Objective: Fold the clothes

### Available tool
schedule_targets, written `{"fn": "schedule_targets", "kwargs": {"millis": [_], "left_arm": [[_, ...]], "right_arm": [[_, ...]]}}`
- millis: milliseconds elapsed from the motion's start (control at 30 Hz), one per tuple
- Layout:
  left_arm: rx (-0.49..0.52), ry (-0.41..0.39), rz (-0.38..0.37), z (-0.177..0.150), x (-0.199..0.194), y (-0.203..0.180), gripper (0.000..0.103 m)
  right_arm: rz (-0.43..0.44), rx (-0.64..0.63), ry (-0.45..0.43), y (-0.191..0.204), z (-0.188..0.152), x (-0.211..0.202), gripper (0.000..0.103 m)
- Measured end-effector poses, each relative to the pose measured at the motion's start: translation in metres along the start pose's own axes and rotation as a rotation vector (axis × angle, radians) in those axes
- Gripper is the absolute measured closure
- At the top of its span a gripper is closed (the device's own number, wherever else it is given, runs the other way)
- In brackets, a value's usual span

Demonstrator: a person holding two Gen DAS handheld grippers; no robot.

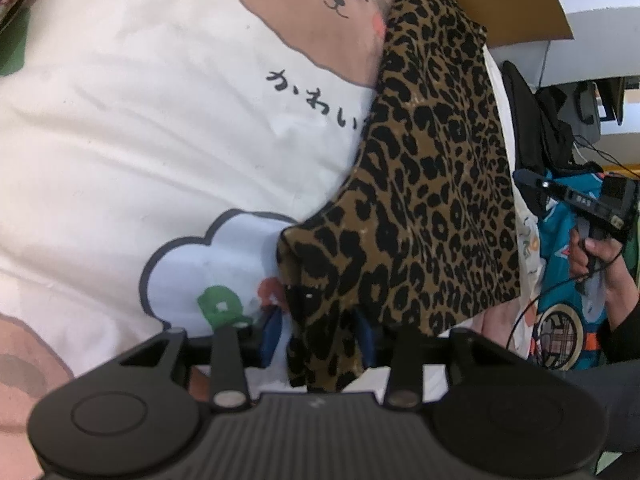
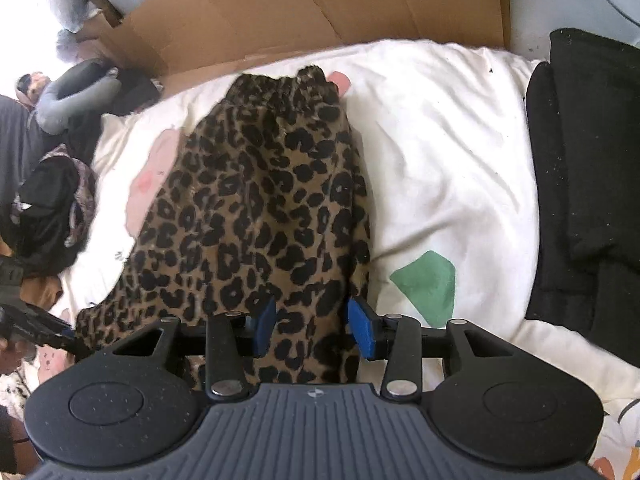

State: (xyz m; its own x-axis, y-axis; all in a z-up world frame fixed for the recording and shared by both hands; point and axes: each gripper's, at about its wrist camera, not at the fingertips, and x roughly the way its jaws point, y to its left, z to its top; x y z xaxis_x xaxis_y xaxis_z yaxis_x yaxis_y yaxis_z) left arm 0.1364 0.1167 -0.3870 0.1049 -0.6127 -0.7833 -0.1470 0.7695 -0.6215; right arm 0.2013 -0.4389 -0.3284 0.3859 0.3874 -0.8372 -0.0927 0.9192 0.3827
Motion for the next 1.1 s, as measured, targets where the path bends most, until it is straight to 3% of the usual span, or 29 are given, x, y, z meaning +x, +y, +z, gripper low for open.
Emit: {"fn": "schedule_targets", "kwargs": {"millis": [200,367,500,900,1100], "left_arm": [[-0.004,-0.003,-0.013,0.0,0.001,0.002,0.061],[-0.013,0.003,-0.019,0.002,0.002,0.004,0.06],[-0.002,0.009,-0.011,0.003,0.003,0.001,0.06],[0.016,0.027,0.002,0.007,0.006,0.001,0.06],[0.005,0.036,-0.008,0.01,0.004,0.003,0.06]], "right_arm": [[0.018,0.05,0.023,-0.01,0.002,0.019,0.059],[0.051,0.1,0.018,-0.017,0.005,0.025,0.071],[0.054,0.123,0.031,-0.023,0.006,0.029,0.102],[-0.028,0.109,0.038,-0.032,0.006,0.027,0.103],[-0.087,0.062,0.039,-0.018,0.006,0.02,0.103]]}}
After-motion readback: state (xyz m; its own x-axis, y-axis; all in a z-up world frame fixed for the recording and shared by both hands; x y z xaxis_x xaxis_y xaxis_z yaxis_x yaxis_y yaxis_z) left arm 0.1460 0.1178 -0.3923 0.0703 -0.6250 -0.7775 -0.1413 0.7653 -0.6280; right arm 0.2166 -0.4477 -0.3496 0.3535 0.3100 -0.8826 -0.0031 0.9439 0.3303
